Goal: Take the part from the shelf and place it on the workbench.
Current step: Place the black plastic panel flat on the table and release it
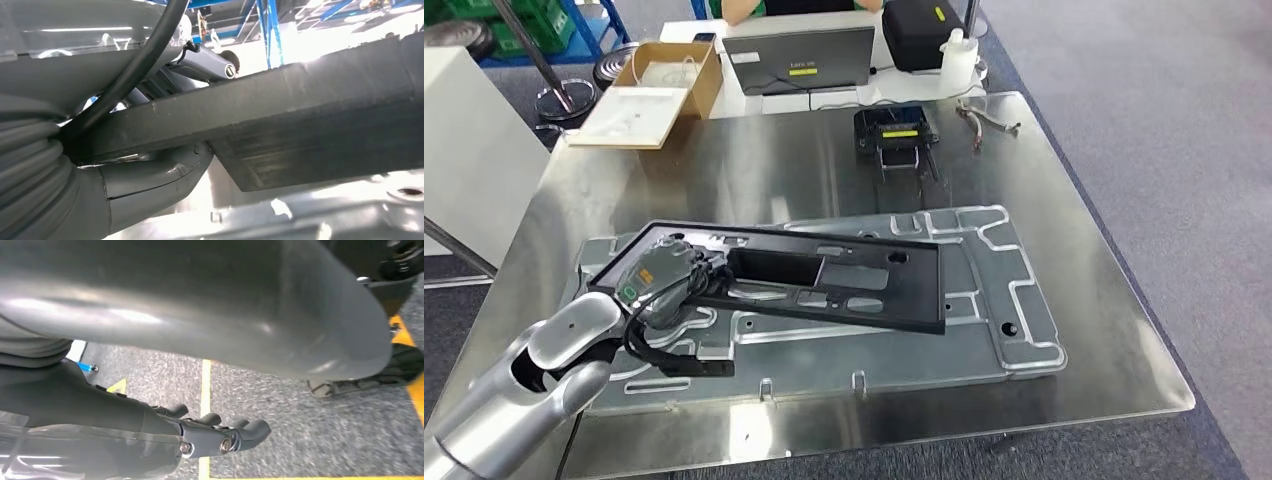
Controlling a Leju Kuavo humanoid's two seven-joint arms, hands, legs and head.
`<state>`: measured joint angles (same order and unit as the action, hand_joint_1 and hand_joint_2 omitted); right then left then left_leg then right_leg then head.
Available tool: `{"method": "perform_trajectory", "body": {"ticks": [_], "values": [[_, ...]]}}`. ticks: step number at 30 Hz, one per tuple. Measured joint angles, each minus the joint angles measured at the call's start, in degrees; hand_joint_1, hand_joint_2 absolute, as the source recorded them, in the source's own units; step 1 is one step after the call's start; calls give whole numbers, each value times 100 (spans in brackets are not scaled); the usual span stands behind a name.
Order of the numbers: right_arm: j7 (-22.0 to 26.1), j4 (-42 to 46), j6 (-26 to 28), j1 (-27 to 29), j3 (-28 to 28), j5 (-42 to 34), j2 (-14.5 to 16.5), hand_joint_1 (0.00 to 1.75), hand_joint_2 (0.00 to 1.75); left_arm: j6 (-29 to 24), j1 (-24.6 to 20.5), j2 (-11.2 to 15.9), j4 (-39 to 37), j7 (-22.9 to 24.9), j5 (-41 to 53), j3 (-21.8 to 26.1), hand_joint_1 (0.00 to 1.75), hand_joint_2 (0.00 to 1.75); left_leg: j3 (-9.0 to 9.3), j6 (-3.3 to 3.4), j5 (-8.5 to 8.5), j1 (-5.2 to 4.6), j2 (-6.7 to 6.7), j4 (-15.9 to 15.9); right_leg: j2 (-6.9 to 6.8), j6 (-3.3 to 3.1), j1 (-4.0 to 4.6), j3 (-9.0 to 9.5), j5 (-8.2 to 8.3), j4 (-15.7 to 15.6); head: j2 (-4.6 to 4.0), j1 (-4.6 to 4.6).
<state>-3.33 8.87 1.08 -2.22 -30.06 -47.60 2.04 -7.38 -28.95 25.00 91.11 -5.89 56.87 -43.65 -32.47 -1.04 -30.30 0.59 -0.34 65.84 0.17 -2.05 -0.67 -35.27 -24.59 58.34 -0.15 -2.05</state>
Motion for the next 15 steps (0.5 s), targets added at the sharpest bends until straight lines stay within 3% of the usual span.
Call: {"method": "perform_trajectory", "body": {"ticks": [2, 3, 4, 5, 7, 9, 11, 15], "values": [[4, 0, 1, -4, 1, -1, -4, 0, 0, -5, 0, 0, -18, 2, -25, 0, 175, 175, -485, -35, -291, 6, 2, 709, 6, -26, 6, 85, -78, -9, 0, 0], [7, 0, 1, -7, 0, -1, -7, 0, 0, -7, 4, 0, -34, 3, -55, 0, 175, 175, -656, -41, -423, 7, 2, 876, 10, -27, 12, 136, -122, -8, 0, 0], [7, 0, 1, -7, -1, -1, -8, 0, 0, -7, 7, -1, -51, 0, -96, 0, 175, 175, -739, -40, -449, 7, 2, 863, 14, -25, 19, 195, -166, -6, 0, 0], [6, 0, 1, -7, -3, -1, -9, 0, 0, -6, 7, -3, -71, -13, -150, 2, 175, 175, -735, -26, -323, 6, 2, 666, 16, -23, 27, 266, -214, -4, 0, 0], [3, -1, -2, -1, -11, 0, -3, 0, 0, 3, 2, -10, -128, -68, -305, 19, 175, 175, -583, 35, 302, -12, 7, -80, 18, -11, 42, 392, -309, -2, 0, 1], [1, 0, -6, -12, -20, 6, 5, 0, 0, 7, -7, -31, -231, -138, -473, 50, 175, 175, -491, 108, 754, -56, 15, -630, 32, 31, 56, 426, -379, 10, 0, 1], [-2, 1, -11, -34, -34, 19, 6, 0, 0, -31, -6, -78, -367, -194, -571, 86, 175, 175, -489, 129, 824, -78, 13, -739, 41, 67, 68, 411, -424, 16, 0, 1], [-8, 2, -14, -48, -83, 46, -3, 0, 0, -267, 8, -235, -676, -278, -571, 152, 175, 175, -479, 115, 852, -73, -14, -762, 23, 38, 72, 437, -458, -18, 0, 2]]}}
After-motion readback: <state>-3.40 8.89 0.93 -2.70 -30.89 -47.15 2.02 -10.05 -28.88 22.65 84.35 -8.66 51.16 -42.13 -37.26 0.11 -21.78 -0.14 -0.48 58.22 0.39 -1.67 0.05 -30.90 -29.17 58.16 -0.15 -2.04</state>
